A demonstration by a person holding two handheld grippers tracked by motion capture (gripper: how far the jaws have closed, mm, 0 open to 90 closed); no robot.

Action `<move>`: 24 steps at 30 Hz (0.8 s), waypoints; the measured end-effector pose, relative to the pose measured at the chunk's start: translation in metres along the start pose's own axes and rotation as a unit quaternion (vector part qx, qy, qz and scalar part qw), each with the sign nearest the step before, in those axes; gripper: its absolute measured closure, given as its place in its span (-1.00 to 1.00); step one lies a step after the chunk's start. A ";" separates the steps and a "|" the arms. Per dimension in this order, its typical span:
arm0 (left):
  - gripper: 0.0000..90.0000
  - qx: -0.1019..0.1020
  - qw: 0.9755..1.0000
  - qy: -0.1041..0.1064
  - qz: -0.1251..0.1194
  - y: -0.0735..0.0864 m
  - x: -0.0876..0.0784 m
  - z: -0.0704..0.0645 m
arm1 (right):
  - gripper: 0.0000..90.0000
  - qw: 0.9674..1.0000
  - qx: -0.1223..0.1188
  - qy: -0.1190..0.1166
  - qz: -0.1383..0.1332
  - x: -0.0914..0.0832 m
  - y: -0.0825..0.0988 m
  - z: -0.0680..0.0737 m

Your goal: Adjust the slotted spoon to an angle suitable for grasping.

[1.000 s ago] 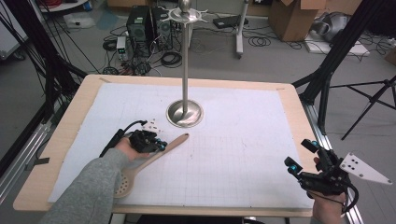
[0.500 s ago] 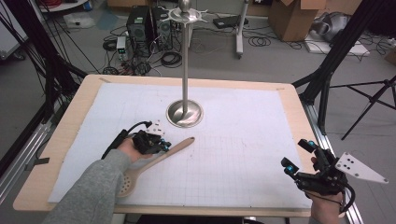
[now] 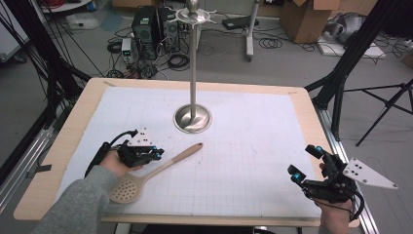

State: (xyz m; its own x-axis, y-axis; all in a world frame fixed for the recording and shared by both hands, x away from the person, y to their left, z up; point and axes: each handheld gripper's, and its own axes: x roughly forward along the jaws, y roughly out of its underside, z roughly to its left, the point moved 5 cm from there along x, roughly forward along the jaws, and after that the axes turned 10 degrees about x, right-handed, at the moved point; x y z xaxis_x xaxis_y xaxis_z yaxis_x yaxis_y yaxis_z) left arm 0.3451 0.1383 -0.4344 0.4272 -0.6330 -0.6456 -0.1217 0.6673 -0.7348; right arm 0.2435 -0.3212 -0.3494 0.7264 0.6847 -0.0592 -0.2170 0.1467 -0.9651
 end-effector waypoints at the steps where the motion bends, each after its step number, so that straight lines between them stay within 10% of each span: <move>1: 0.99 -0.001 1.000 -0.002 -0.005 0.001 -0.003 -0.002 | -0.81 1.000 0.002 -0.001 0.002 0.001 0.001 0.000; 24: 0.99 0.007 1.000 -0.011 -0.027 0.006 -0.019 -0.017 | -0.81 1.000 -0.006 -0.006 0.012 0.007 0.004 0.005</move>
State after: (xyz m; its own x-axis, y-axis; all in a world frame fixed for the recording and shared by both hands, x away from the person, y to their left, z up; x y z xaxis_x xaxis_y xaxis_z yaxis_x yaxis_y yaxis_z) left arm 0.3209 0.1477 -0.4297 0.4523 -0.6592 -0.6008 -0.0860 0.6383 -0.7650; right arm 0.2441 -0.3125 -0.3519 0.7134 0.6963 -0.0785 -0.2252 0.1218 -0.9667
